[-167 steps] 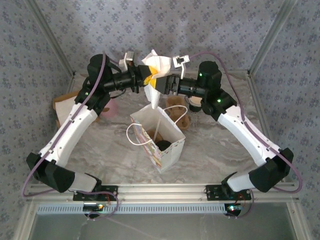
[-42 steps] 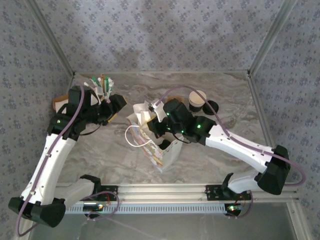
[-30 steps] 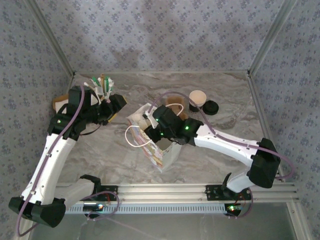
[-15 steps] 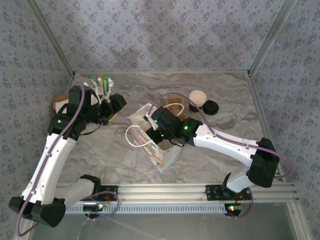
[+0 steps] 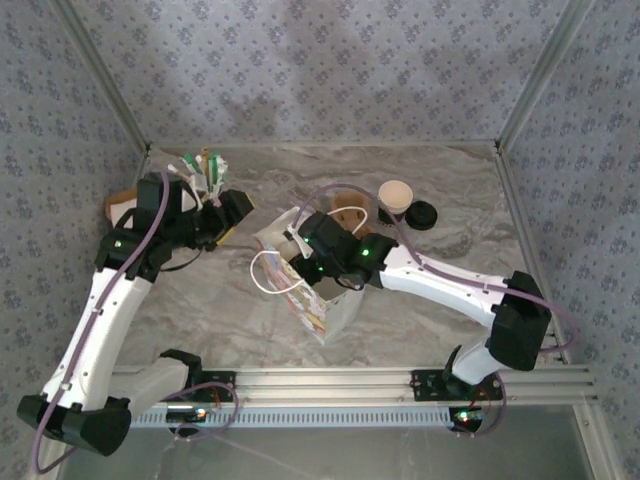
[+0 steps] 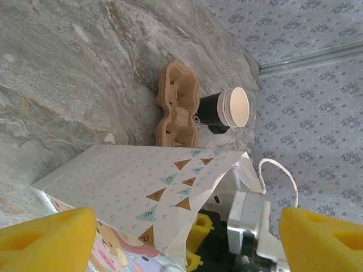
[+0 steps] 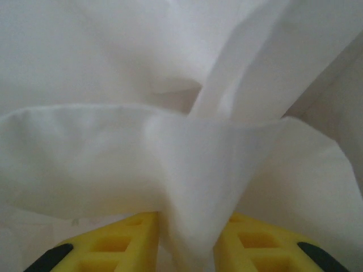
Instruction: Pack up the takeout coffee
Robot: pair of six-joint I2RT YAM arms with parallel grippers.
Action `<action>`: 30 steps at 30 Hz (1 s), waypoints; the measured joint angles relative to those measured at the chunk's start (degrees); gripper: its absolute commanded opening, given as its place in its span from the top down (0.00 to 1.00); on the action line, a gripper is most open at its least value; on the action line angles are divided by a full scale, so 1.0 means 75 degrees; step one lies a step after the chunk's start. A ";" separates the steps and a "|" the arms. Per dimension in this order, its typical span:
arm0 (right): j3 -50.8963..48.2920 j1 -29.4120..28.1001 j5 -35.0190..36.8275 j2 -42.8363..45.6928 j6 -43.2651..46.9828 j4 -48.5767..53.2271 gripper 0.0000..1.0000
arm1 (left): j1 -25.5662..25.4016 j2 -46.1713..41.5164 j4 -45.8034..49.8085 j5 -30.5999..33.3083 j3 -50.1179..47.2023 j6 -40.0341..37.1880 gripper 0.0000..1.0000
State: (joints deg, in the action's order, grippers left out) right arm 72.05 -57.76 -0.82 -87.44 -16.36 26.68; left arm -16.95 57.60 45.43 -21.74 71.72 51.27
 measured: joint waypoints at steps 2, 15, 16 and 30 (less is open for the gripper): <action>0.0009 0.0006 -0.0003 -0.0017 -0.0017 0.0070 0.64 | -0.0003 -0.0207 0.0114 0.0143 0.0000 -0.0067 0.16; 0.1253 0.0035 -0.0230 0.0842 -0.0108 0.0711 0.43 | 0.0012 -0.2308 0.1276 0.0886 -0.0947 -0.0090 0.29; 0.1343 0.0041 -0.0289 0.0965 -0.0111 0.0758 0.42 | 0.0012 -0.2419 0.1332 0.0886 -0.1157 -0.0050 0.31; 0.1504 0.0854 -0.0539 0.2489 -0.0367 0.1495 0.38 | -0.0437 -0.2836 0.0487 0.0388 -0.4068 0.0927 0.50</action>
State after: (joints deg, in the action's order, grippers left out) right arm 83.33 -51.35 -4.86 -68.77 -19.11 37.89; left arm -20.23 36.34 49.08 -18.83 41.21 58.22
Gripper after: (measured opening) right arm 0.603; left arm 0.507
